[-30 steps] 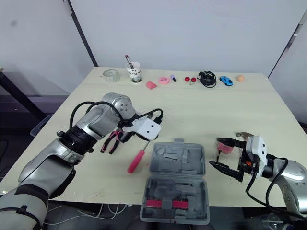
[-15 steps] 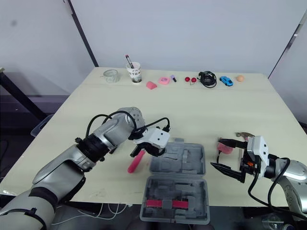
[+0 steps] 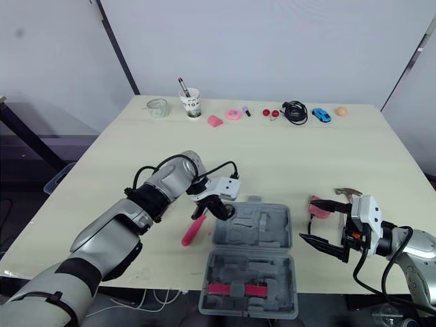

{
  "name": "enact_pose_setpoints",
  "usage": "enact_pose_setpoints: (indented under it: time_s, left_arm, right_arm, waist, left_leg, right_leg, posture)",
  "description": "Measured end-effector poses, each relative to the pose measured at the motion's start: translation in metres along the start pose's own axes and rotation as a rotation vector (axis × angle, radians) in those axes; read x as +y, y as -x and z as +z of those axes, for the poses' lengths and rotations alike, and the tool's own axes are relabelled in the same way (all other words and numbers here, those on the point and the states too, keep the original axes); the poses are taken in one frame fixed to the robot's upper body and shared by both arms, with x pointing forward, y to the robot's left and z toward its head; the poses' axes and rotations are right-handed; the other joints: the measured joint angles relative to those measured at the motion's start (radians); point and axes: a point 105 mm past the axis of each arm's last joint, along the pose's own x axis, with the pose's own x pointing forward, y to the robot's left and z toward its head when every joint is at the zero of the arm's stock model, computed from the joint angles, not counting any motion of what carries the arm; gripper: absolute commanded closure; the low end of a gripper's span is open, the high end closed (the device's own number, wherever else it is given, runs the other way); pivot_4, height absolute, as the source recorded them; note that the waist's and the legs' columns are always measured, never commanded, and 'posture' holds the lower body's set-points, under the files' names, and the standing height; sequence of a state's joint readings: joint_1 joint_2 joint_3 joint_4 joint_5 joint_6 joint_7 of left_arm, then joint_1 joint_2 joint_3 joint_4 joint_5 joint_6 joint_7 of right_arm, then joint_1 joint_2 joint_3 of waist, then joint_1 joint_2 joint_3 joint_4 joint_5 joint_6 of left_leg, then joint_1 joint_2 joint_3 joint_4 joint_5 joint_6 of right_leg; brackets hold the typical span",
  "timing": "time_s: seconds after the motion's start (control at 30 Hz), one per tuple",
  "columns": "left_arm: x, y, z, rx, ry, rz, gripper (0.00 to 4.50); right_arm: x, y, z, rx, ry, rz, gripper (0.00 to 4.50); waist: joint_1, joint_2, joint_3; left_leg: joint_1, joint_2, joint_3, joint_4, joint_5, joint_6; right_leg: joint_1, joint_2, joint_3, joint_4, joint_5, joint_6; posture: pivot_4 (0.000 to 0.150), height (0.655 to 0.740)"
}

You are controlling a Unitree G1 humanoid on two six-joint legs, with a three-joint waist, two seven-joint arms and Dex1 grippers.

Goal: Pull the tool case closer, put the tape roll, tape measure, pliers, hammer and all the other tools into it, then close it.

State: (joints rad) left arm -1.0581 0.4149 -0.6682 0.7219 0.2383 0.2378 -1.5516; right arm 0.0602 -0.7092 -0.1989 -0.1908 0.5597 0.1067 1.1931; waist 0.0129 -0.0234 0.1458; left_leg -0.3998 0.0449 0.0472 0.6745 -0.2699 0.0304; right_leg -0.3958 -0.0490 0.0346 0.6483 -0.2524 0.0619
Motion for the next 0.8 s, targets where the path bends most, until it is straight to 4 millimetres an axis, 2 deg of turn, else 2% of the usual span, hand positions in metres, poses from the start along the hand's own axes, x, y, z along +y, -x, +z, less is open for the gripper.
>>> enact_pose_setpoints:
  time_s: [0.7,0.73,0.8]
  left_arm:
    - [0.0090,-0.0007,-0.0030,0.014,0.006,-0.014,4.44]
    - [0.0091,-0.0007,-0.0029,0.014,0.006,-0.014,3.96]
    - [0.0091,-0.0007,-0.0029,0.014,0.005,-0.014,3.55]
  right_arm:
    - [0.0023,0.0012,-0.0032,0.013,0.016,-0.010,0.00]
    - [0.0023,0.0013,-0.0034,0.015,0.017,-0.010,0.00]
    - [0.0024,0.0013,-0.0035,0.016,0.018,-0.009,0.00]
  waist:
    - [-0.001,0.000,0.000]
    - [-0.001,0.000,0.000]
    - [-0.001,0.000,0.000]
  left_leg:
    - [0.000,0.000,0.000,0.000,0.000,0.000]
    - [0.000,0.000,0.000,0.000,0.000,0.000]
    - [0.000,0.000,0.000,0.000,0.000,0.000]
  right_leg:
    - [0.000,0.000,0.000,0.000,0.000,0.000]
    - [0.000,0.000,0.000,0.000,0.000,0.000]
    - [0.000,0.000,0.000,0.000,0.000,0.000]
  posture:
    - [0.150,0.7400]
    - [0.150,0.7400]
    - [0.150,0.7400]
